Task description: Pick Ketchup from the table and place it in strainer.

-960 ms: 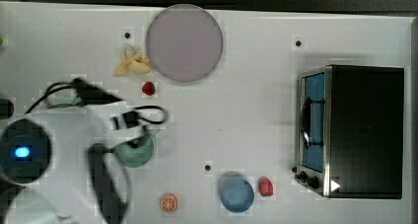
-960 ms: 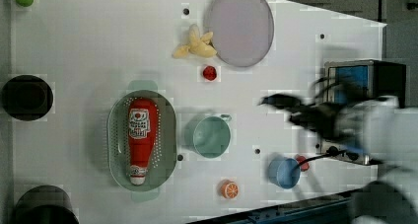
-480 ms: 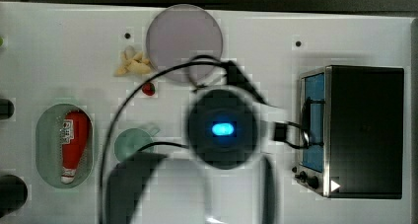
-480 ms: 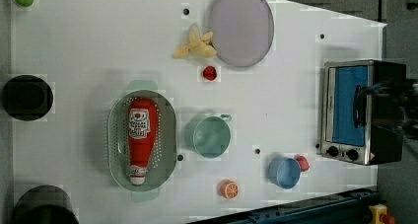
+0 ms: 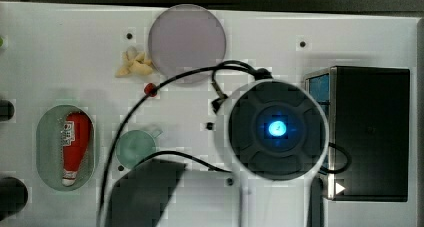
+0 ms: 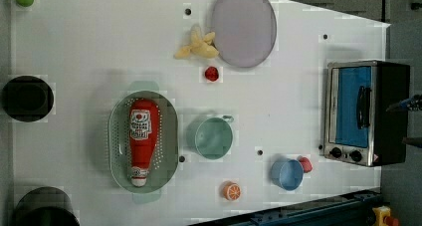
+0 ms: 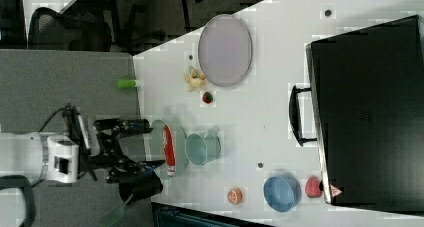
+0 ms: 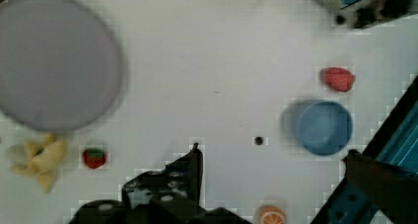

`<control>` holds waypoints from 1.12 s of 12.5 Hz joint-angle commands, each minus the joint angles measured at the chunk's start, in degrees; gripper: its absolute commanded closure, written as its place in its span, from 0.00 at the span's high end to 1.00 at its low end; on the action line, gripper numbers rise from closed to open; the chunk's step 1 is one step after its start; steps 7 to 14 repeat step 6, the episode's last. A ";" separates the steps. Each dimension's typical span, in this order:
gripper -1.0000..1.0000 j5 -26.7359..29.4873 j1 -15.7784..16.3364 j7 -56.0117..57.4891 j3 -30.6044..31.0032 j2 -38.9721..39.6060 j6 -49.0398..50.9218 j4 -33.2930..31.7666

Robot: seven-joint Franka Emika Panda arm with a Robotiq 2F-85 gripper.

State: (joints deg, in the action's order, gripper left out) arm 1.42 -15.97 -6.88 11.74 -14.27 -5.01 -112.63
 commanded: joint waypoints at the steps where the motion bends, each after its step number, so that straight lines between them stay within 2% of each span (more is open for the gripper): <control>1: 1.00 0.99 2.17 -1.44 0.46 -1.06 0.27 2.30; 6: 1.00 3.48 2.18 0.13 0.21 -1.11 1.09 2.48; 14: 1.00 3.48 2.18 0.13 0.21 -1.11 1.09 2.48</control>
